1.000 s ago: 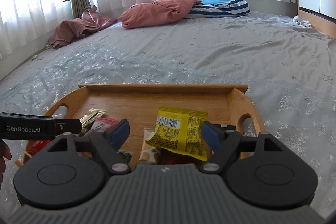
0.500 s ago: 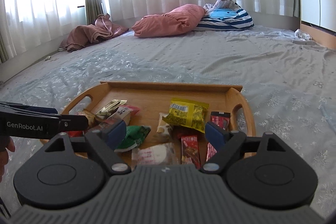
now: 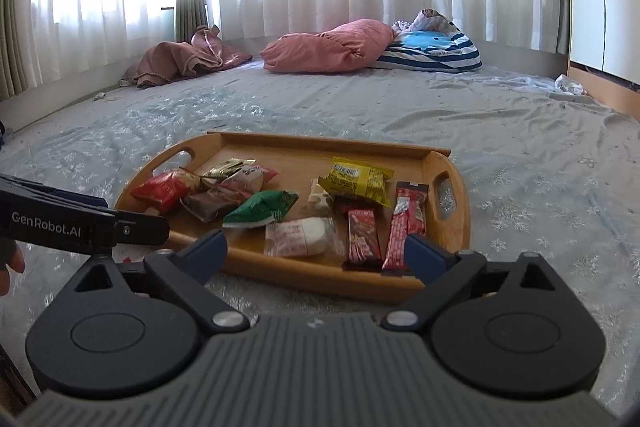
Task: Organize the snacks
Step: 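Move both grippers back toward the red-patterned biscuit packs beside the tray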
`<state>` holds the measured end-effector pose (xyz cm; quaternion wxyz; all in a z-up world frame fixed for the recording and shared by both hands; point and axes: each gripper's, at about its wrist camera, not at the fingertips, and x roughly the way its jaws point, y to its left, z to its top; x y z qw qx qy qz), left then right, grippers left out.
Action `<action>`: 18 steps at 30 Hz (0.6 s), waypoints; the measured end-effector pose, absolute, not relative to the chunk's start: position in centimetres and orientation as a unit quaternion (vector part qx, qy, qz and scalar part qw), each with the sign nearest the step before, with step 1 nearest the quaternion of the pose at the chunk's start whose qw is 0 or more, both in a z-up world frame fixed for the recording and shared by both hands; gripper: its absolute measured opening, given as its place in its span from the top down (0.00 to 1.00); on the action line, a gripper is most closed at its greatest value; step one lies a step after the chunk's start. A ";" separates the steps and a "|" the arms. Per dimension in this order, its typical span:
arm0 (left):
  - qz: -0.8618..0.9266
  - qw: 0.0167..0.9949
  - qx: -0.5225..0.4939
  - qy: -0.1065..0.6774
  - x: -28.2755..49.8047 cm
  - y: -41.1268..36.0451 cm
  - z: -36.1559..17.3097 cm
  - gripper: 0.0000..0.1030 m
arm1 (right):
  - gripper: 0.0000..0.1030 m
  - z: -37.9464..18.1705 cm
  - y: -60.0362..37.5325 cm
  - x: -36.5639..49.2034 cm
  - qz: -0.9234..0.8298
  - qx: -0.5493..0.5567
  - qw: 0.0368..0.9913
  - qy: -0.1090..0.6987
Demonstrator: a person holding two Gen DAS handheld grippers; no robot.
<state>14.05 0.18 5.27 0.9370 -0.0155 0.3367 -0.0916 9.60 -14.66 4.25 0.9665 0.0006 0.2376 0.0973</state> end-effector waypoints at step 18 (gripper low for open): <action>-0.084 0.932 -0.005 0.353 12.6 0.2 1.9 0.13 | 0.00 0.7 -13.9 6.6 0.083 -0.002 0.965 0.250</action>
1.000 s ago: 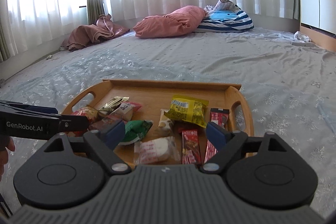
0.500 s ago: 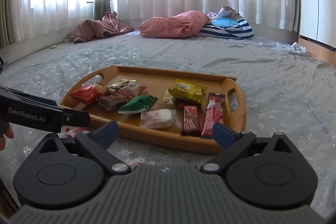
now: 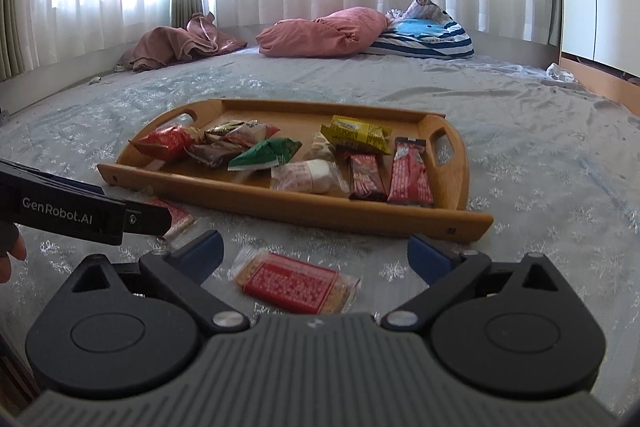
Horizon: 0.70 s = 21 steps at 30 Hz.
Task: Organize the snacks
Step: 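Move both grippers back toward the red-patterned biscuit packs beside the tray, then grasp a red-patterned biscuit pack with each gripper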
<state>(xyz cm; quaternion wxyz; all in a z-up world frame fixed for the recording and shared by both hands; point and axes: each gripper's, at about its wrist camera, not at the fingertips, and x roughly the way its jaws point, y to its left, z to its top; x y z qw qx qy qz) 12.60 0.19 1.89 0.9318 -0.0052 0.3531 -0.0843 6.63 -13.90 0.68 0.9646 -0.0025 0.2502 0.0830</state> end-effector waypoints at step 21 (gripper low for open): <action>-0.095 0.936 0.026 0.338 13.1 -1.2 0.2 0.15 | 0.03 -1.0 -12.9 7.1 0.079 -0.025 0.959 0.269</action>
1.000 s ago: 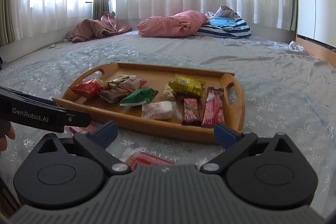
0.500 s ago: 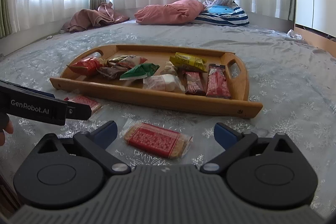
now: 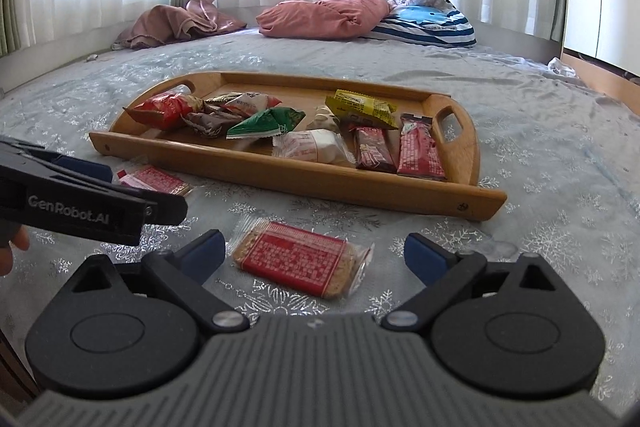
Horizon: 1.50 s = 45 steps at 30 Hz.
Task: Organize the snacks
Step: 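Grasp a red-patterned biscuit pack with each gripper, then carry both red-patterned biscuit packs over the tray with both grippers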
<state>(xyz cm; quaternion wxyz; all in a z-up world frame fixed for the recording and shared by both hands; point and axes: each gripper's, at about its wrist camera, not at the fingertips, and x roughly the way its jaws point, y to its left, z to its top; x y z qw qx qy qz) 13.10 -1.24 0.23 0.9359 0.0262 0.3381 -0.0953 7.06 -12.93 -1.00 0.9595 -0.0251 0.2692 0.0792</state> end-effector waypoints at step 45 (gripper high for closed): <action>-0.124 0.949 0.031 0.288 12.1 -1.1 4.2 0.41 | 0.88 2.7 -12.8 6.8 0.094 0.012 0.968 0.233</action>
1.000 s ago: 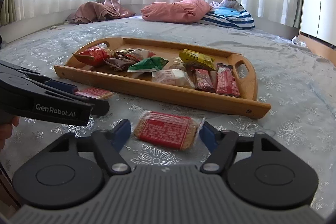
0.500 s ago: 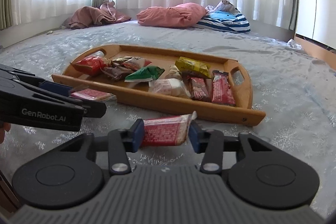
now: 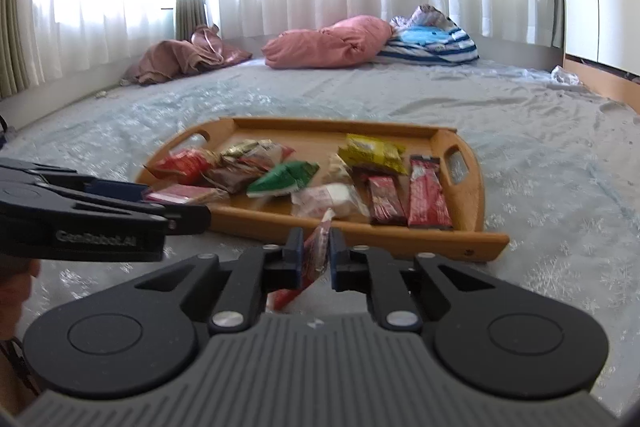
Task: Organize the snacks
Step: 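Carry both red-patterned biscuit packs over the tray with both grippers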
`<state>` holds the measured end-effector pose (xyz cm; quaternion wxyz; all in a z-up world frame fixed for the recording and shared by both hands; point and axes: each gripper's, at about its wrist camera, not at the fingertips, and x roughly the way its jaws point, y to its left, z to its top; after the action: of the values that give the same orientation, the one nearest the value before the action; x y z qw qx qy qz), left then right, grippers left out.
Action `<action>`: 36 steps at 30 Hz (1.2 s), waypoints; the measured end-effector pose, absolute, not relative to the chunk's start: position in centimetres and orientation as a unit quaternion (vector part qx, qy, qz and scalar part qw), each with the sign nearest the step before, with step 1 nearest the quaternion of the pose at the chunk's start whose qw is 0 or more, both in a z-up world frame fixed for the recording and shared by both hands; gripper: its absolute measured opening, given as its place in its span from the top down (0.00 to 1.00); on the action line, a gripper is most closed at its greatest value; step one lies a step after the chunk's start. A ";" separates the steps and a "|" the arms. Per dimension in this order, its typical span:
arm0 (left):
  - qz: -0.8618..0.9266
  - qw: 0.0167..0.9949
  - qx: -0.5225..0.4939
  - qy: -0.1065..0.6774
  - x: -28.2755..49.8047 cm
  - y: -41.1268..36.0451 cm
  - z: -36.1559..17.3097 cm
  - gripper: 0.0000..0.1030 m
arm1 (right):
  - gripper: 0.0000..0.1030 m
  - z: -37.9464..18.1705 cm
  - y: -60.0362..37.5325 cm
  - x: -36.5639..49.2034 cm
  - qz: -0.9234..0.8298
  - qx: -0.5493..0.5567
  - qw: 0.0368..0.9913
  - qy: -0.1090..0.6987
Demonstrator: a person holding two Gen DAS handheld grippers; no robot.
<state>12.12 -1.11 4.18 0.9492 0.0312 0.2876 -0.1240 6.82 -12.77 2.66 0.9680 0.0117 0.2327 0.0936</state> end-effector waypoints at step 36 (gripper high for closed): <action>-0.064 0.954 0.012 0.292 24.7 -1.1 4.1 0.42 | 0.93 8.0 -14.5 25.9 0.098 0.178 0.941 0.270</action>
<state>24.72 -1.09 4.07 0.9541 0.0124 0.2921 -0.0640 25.90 -14.48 7.96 0.9411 0.1785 0.2701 0.0979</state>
